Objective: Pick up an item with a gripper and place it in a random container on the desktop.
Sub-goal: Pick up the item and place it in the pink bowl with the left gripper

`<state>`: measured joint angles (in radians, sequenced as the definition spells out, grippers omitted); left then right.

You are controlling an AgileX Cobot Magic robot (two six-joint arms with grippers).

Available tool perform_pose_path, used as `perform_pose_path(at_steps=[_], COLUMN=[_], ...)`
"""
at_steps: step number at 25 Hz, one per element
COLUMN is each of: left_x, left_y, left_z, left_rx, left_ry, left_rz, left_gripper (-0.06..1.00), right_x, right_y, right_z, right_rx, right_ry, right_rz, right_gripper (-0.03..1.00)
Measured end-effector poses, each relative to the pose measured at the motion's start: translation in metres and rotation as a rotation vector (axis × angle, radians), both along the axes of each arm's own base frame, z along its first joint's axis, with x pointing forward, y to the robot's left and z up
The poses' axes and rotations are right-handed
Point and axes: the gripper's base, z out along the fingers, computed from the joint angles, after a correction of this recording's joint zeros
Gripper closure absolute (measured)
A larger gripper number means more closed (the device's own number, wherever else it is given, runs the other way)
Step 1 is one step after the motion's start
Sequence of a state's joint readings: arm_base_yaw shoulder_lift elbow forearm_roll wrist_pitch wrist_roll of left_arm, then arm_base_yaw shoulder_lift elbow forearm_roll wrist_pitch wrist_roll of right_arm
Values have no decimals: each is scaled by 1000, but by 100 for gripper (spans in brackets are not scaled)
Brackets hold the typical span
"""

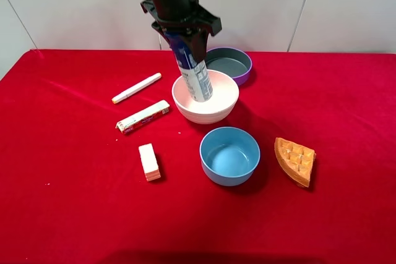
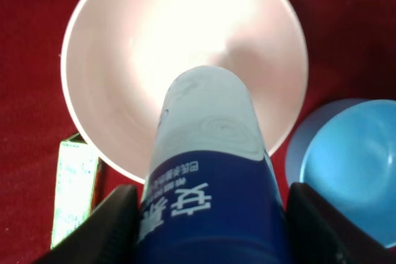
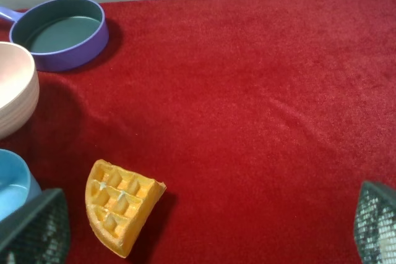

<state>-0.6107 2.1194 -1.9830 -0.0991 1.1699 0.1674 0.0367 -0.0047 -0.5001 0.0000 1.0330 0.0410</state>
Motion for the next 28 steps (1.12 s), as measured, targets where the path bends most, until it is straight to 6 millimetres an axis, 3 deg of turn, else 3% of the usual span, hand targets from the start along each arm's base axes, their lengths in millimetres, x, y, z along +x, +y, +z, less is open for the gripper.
perform_pose_path(at_steps=[19, 28], left_x=[16, 20], left_y=[-11, -13], left_z=[-54, -58], left_rx=[45, 29], left_ry=[38, 1], left_rz=[-49, -80], left_gripper=[43, 43], right_x=[0, 0], right_y=[0, 0], right_z=[0, 0], right_rx=[0, 0], right_ry=[0, 0], right_rz=[0, 0], right_gripper=[28, 28])
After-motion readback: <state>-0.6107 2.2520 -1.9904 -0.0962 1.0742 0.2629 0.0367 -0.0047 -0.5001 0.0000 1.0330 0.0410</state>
